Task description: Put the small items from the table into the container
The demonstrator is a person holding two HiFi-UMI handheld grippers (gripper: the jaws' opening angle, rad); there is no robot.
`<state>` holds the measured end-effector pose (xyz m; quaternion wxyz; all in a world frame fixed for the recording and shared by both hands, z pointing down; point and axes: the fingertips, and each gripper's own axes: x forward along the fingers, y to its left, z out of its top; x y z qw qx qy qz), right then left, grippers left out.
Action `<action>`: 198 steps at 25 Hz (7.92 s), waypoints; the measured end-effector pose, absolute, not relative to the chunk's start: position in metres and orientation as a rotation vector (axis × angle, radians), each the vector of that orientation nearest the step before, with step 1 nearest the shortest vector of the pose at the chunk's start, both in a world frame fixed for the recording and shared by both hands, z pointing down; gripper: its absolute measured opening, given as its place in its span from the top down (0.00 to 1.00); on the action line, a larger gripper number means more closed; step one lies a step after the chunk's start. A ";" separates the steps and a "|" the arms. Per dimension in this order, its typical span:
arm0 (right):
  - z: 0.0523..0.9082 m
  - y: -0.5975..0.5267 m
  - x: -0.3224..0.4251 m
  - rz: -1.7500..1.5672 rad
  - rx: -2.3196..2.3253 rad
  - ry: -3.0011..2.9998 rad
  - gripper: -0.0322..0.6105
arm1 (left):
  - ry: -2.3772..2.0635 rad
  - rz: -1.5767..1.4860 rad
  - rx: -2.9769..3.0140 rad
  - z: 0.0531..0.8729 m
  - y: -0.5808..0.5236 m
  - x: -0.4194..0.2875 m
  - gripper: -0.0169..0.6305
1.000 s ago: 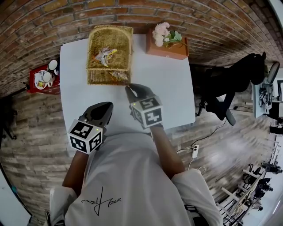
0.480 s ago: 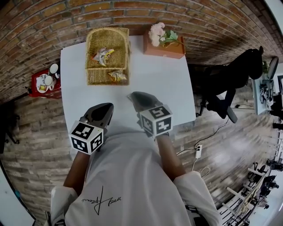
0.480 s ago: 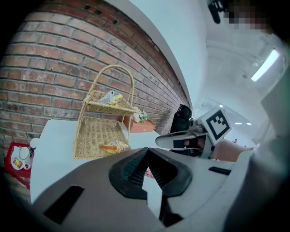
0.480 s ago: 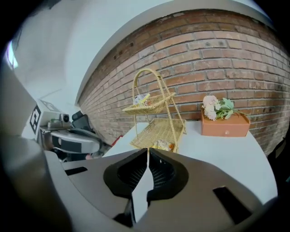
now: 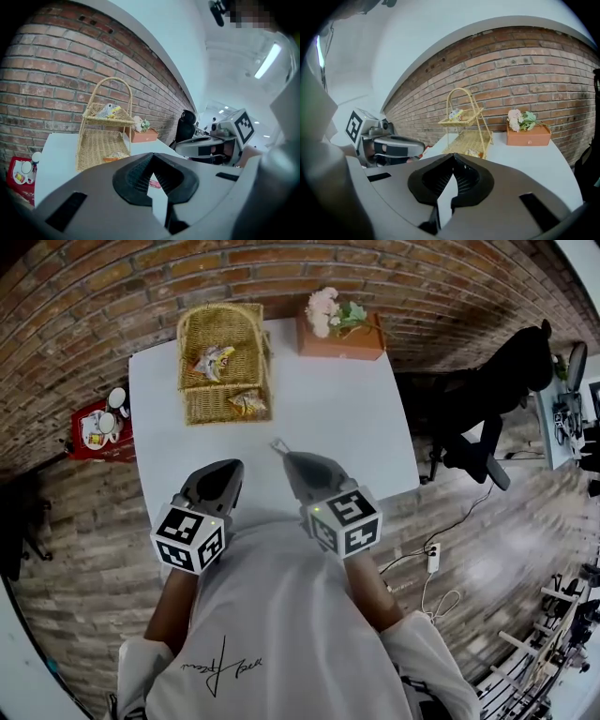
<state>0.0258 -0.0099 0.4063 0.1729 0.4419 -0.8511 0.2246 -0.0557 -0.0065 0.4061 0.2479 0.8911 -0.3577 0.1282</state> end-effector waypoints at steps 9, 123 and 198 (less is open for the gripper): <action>0.395 0.025 0.030 0.627 1.384 -2.403 0.92 | -0.919 0.389 2.485 0.403 0.013 -0.041 0.96; 0.621 -0.013 0.066 0.576 0.793 -1.860 0.77 | -0.861 0.391 2.385 0.430 -0.001 -0.050 0.96; 0.400 -0.056 -0.007 0.280 0.766 -2.276 0.78 | -0.884 0.363 2.373 0.435 -0.008 -0.055 0.96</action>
